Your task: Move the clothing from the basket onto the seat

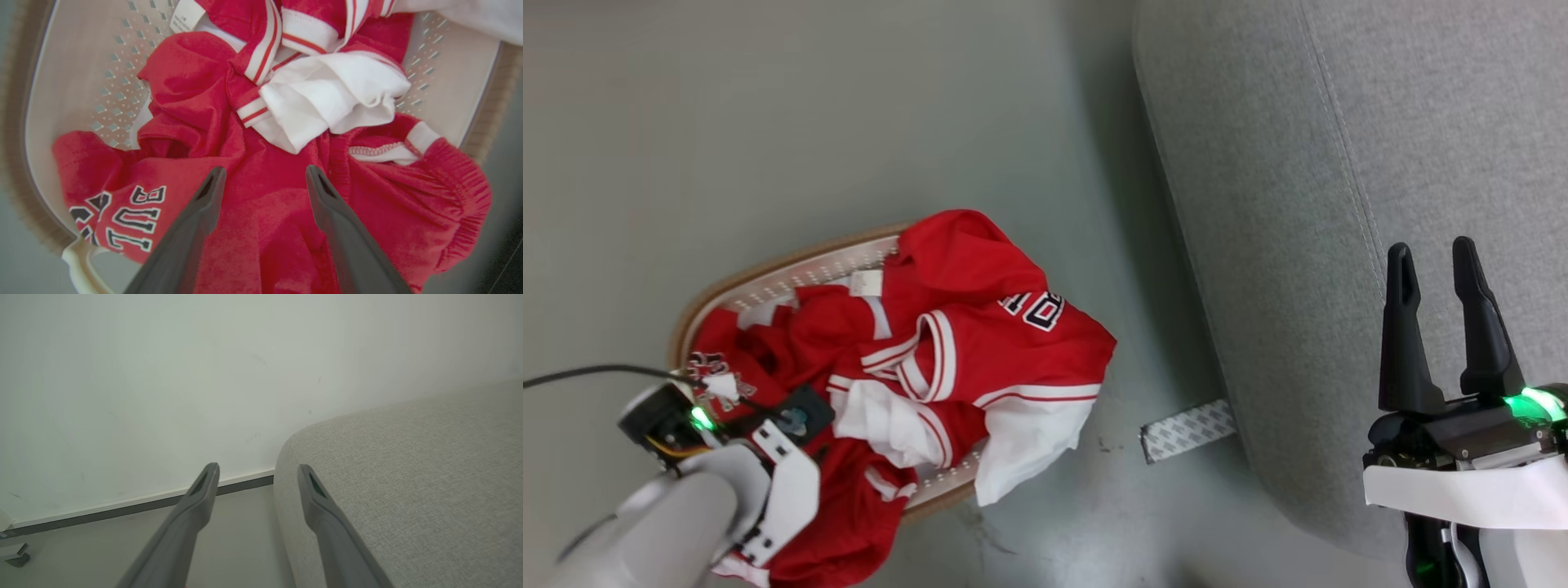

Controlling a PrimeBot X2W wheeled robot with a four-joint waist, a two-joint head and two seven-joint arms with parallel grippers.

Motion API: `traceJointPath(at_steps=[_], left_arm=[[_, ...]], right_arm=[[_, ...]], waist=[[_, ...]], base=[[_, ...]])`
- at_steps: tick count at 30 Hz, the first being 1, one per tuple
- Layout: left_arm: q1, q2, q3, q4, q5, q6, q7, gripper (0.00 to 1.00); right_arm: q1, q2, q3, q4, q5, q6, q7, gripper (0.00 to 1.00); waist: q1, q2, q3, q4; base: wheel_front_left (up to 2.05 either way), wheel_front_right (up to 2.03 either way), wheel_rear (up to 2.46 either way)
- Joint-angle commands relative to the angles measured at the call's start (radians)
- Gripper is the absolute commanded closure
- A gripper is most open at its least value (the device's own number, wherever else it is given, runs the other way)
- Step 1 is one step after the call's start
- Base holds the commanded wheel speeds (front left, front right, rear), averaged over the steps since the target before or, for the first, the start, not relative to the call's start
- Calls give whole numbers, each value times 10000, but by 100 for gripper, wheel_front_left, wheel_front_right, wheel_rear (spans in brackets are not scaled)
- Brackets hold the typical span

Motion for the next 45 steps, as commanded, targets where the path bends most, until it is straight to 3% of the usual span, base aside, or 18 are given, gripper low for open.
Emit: traceJointPath(at_steps=[1, 12, 15, 22, 24, 25, 33, 45], left_arm=[[-461, 252, -460, 300, 77, 19, 175, 0], [-2049, 761, -2974, 1703, 410, 21, 1556, 0], [-2115, 806, -3355, 2007, 330, 19, 2044, 0], [-2281, 792, -3635, 2174, -91, 20, 2074, 0], [-2264, 719, -3683, 2225, -309, 20, 1966, 58], [-2305, 710, -3707, 2265, -384, 20, 1920, 100], [-2278, 481, -3637, 2795, -921, 22, 987, 100], [-1521, -1590, -2811, 3810, -2242, 136, -1144, 100]], right_arm=[[-127, 11, 70, -29, 159, -23, -21, 0], [-47, 8, 506, -203, 839, -23, -21, 0], [-19, 8, 631, -236, 989, -23, -21, 0], [144, 9, 610, -363, 1120, -24, -21, 0], [172, 8, 581, -411, 1127, -25, -21, 0], [183, 8, 569, -421, 1122, -25, -21, 0], [-70, 6, 593, -170, 962, -25, -21, 0], [-144, -3, -19, 380, -116, -25, -21, 0]], waist=[[-1, 0, 411, -381], [-1, 0, 1345, -1234], [-1, 0, 1530, -1440], [-1, 0, 1767, -1587], [-1, 0, 1807, -1581], [-1, 0, 1816, -1583], [-1, 0, 1322, -1555], [-1, 0, -1261, 1]], base=[[0, 0, 0], [0, 0, 0], [0, 0, 0], [0, 0, 0], [0, 0, 0], [0, 0, 0], [0, 0, 0], [0, 0, 0]])
